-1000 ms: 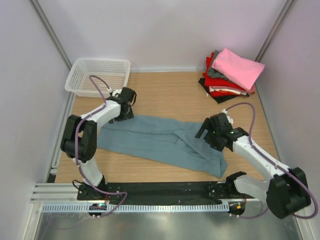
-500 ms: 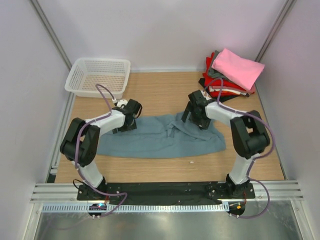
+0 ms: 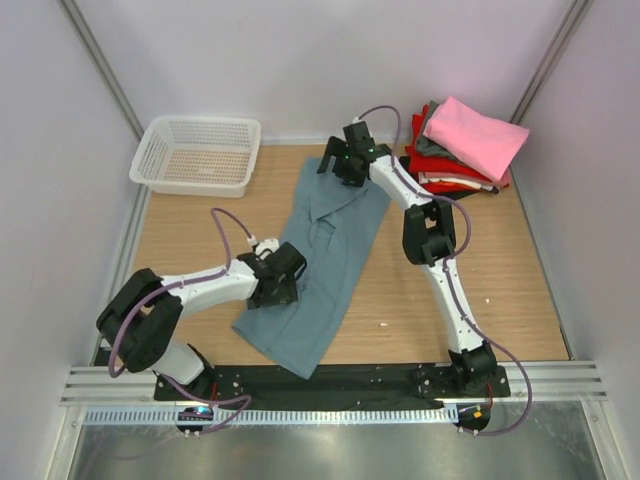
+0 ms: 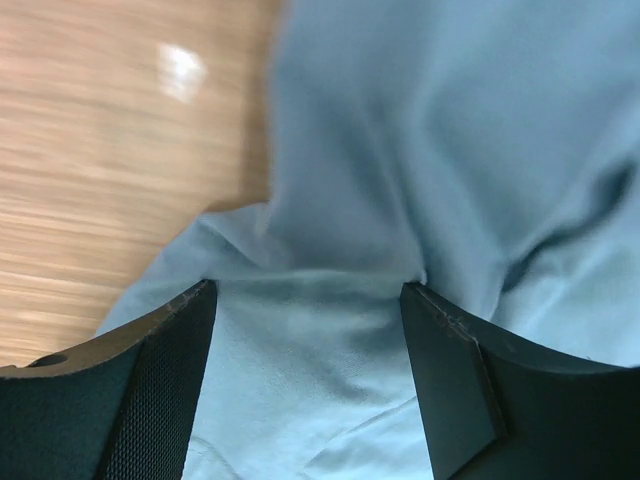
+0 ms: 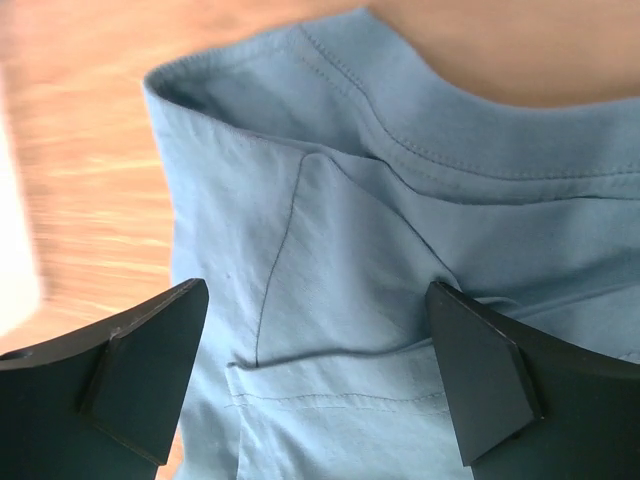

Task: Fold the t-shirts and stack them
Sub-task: Fold the tshirt

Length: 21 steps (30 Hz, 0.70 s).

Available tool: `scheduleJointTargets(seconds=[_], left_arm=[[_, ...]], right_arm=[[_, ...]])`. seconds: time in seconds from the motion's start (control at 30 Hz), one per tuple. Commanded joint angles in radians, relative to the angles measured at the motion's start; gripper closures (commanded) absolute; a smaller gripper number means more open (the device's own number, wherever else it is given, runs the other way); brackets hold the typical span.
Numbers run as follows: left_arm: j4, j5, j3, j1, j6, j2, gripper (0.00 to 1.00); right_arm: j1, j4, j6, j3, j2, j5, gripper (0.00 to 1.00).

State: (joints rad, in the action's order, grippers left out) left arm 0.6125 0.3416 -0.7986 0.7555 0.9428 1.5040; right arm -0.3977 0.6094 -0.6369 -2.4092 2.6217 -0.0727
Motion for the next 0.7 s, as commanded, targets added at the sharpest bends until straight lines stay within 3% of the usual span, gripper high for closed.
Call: scheduleJointTargets(seconds=[0.0,0.2,0.4,0.5,0.67], left_arm=[[-0.085,-0.15,0.029,0.121,0.126,0.05,0.25],[-0.18,-0.285,-0.049,0.301,0.267,0.13,0.25],[-0.143,-0.282,-0.073,0.459,0.364,0.116,0.23],[-0.039,-0.23,-0.076,0.514,0.396,0.039,0.23],[0.258,-0.024,-0.154,0.614,0.459,-0.122,0.21]], right_arm=[[-0.012,-0.029,-0.026,-0.073,0.13,-0.172,0.04],[-0.012,-0.244,-0.079,-0.146,0.236,-0.23,0.05],[0.006,-0.393,-0.11,-0.171,0.271,-0.193,0.09],[0.013,-0.39,-0.092,-0.159,0.242,-0.145,0.09],[0.025,-0.379,-0.087,-0.039,0.135,0.011,0.09]])
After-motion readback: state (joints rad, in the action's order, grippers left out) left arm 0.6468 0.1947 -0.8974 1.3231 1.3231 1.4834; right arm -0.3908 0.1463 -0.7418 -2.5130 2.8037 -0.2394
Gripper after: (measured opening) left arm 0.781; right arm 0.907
